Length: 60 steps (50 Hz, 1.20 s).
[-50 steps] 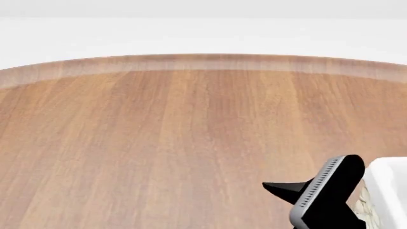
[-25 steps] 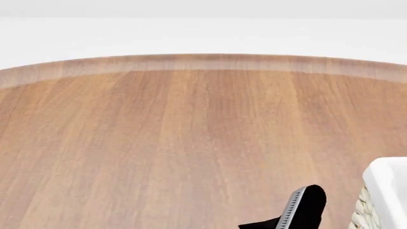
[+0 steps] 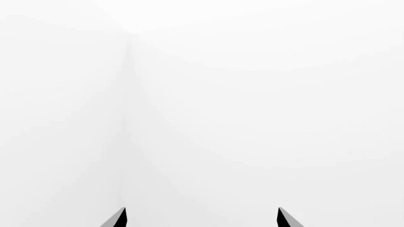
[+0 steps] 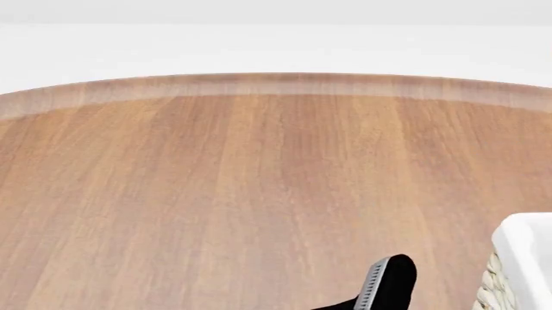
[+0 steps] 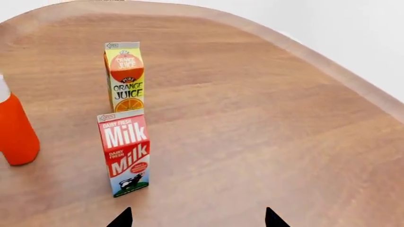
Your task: Pick the milk and place it in the basket.
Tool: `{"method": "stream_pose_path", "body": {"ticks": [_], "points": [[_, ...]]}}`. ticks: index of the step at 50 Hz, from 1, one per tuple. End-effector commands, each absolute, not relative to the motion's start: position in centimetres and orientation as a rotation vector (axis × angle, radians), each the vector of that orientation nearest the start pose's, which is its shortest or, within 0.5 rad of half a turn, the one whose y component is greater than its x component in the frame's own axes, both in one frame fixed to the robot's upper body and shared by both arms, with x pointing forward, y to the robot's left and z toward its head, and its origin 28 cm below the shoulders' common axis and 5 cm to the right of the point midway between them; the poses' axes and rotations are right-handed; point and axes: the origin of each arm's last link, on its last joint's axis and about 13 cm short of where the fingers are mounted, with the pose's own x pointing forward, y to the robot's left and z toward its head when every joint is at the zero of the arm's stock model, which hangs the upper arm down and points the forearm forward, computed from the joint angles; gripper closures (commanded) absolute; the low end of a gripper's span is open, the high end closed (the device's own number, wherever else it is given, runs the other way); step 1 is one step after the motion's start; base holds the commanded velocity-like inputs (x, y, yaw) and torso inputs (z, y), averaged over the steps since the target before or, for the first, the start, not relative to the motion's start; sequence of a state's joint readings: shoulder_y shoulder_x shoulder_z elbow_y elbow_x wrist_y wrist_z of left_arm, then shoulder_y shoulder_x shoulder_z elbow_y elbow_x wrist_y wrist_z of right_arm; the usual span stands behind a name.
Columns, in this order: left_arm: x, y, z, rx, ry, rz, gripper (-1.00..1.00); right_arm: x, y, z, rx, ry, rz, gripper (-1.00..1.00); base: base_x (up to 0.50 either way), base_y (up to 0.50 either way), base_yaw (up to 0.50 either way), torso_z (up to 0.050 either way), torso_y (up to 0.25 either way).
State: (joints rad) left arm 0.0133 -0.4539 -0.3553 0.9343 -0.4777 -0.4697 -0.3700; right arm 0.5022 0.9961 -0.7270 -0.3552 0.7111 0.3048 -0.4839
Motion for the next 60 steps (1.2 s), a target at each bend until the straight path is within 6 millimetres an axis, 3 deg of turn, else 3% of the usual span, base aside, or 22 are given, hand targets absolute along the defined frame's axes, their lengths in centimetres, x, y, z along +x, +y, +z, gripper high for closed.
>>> {"method": "stream_pose_path", "body": {"ticks": [1, 38, 60], "points": [[15.7, 28.6, 19.5, 0.055, -0.525, 0.27, -1.0, 24.1, -17.0, 13.4, -0.398, 0.209, 1.148, -1.0, 0.0, 0.0, 0.0, 0.0, 0.0], [15.7, 28.6, 19.4, 0.049, -0.524, 0.27, -1.0, 27.3, -13.7, 12.2, -0.365, 0.199, 1.251, -1.0, 0.0, 0.0, 0.0, 0.0, 0.0], [15.8, 28.6, 19.4, 0.048, -0.524, 0.27, -1.0, 27.3, -13.1, 11.8, -0.389, 0.197, 1.275, -1.0, 0.0, 0.0, 0.0, 0.0, 0.0]]}}
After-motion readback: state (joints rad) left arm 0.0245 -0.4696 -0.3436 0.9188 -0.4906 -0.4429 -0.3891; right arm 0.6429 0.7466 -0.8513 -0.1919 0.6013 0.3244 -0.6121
